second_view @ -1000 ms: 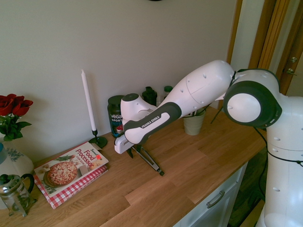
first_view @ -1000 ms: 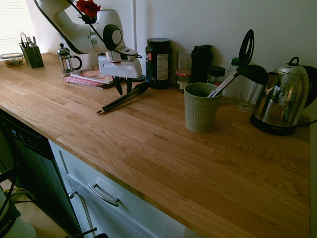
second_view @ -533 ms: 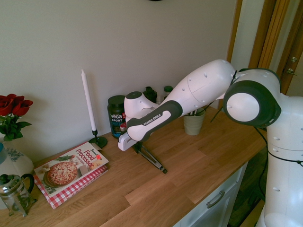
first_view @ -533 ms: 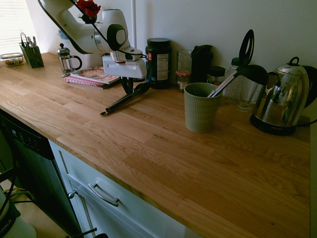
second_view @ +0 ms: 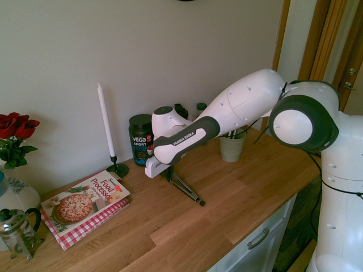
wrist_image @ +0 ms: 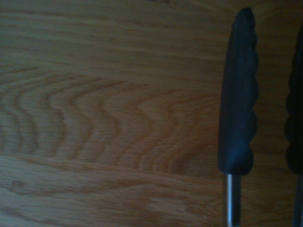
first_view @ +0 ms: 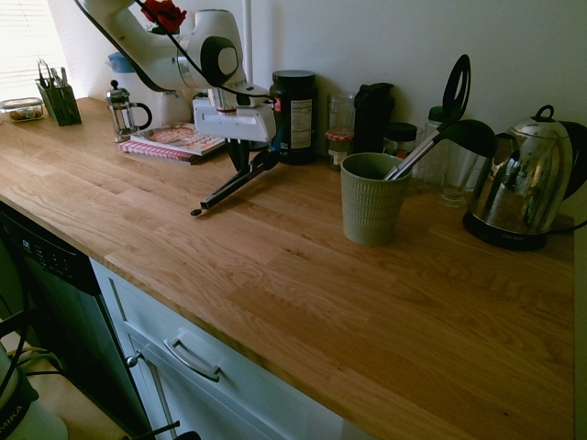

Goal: Put the tongs back in the holder

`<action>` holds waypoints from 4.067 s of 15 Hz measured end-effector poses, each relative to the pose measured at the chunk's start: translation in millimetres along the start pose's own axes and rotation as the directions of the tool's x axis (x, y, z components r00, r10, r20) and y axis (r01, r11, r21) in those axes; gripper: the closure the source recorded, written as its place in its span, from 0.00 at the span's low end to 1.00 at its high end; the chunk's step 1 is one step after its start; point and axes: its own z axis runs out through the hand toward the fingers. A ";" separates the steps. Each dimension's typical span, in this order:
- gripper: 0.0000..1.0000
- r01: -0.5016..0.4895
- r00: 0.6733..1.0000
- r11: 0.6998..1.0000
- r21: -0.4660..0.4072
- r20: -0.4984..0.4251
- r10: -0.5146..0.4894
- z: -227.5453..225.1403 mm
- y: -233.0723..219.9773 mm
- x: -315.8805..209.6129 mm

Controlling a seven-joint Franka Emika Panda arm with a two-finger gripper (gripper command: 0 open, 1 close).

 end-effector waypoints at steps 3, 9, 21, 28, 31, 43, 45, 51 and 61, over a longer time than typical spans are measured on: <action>1.00 -0.021 0.999 0.999 0.048 -0.044 0.023 -78.3 13.1 1.2; 1.00 -0.143 0.959 0.974 0.173 -0.219 0.180 -236.0 94.6 1.2; 1.00 -0.504 0.509 0.837 0.212 -0.711 0.486 -282.1 205.9 57.7; 1.00 -0.581 0.303 0.755 0.302 -0.781 0.546 -218.9 226.6 101.4; 1.00 -0.583 0.288 0.746 0.323 -0.776 0.561 -189.9 227.9 120.7; 0.00 -0.603 0.360 0.747 0.281 -0.739 0.569 -92.1 196.9 154.0; 0.00 -0.605 0.375 0.749 0.269 -0.734 0.567 -81.9 197.2 149.5; 0.00 -0.617 0.392 0.744 0.256 -0.720 0.572 -65.8 202.3 136.2; 0.00 -0.550 0.642 0.792 0.264 -0.473 0.603 -115.6 128.2 -1.6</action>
